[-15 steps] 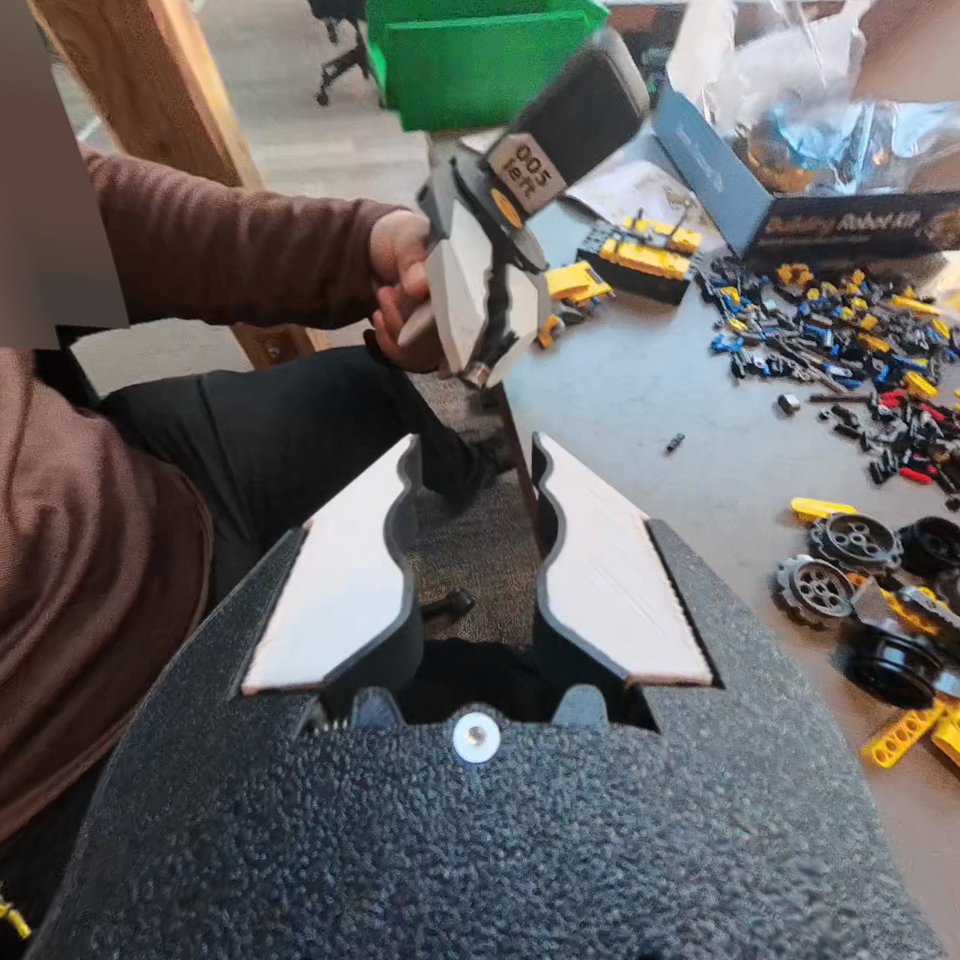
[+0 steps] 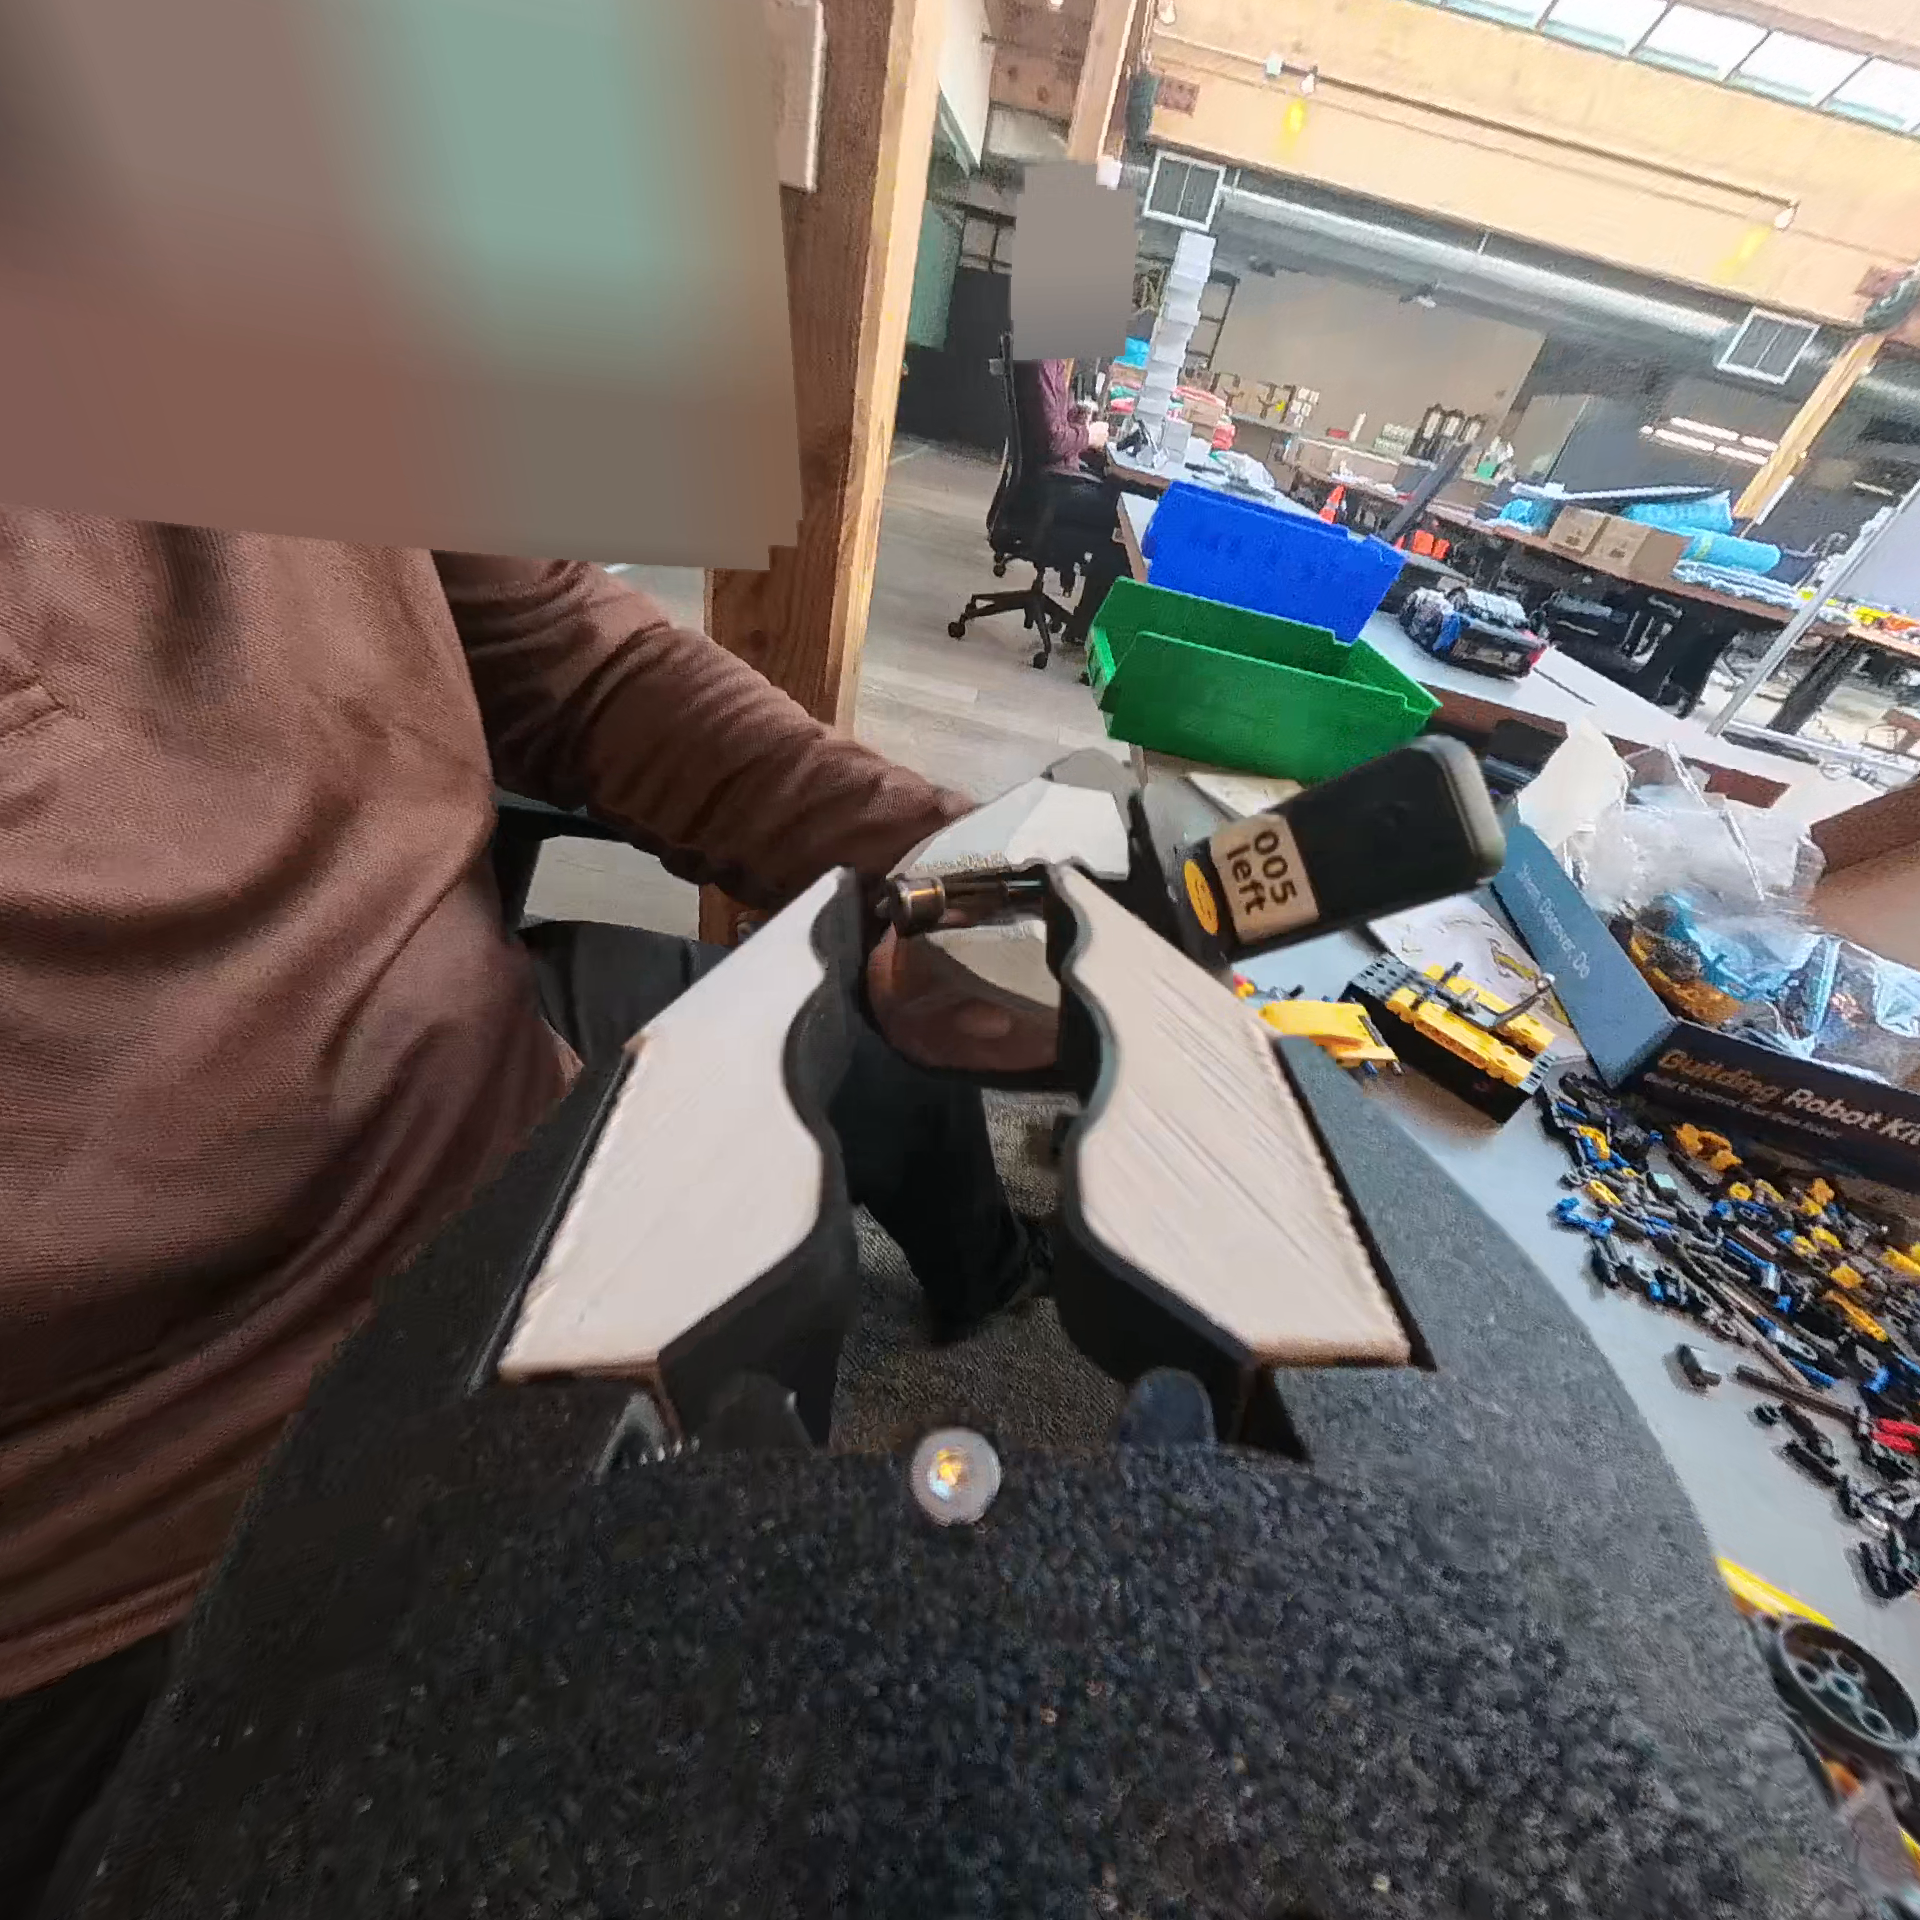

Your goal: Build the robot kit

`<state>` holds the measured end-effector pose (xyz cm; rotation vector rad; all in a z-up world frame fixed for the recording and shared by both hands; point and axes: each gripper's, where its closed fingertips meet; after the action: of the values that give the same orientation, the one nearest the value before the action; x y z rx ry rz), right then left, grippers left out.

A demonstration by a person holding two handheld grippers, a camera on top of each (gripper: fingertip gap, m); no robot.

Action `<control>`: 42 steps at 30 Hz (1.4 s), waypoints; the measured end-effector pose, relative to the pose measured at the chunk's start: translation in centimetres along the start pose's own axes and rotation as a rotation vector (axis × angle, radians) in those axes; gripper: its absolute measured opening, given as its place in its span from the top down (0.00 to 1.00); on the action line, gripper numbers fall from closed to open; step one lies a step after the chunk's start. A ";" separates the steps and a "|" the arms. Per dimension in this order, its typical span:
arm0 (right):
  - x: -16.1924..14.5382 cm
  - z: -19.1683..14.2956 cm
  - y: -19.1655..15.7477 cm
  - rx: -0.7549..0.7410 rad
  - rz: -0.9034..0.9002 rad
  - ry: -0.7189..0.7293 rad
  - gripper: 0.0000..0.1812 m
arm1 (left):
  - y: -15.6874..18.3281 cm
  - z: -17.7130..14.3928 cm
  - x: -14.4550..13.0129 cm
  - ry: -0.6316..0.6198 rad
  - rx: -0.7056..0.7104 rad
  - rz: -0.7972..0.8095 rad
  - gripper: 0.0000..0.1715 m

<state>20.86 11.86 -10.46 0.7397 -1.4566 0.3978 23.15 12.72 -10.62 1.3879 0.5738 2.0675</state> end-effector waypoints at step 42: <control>-1.9 0.0 1.5 -0.128 -0.106 -0.169 0.87 | -0.6 -1.1 0.4 0.078 0.297 0.180 0.97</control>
<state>19.68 13.33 -12.00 0.7575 -1.5774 0.1615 22.21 13.39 -11.17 1.5793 0.8444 2.2566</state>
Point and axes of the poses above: each gripper's, where its closed fingertips meet, z out along the fingers, x out of its top, y = z × x across the jaws
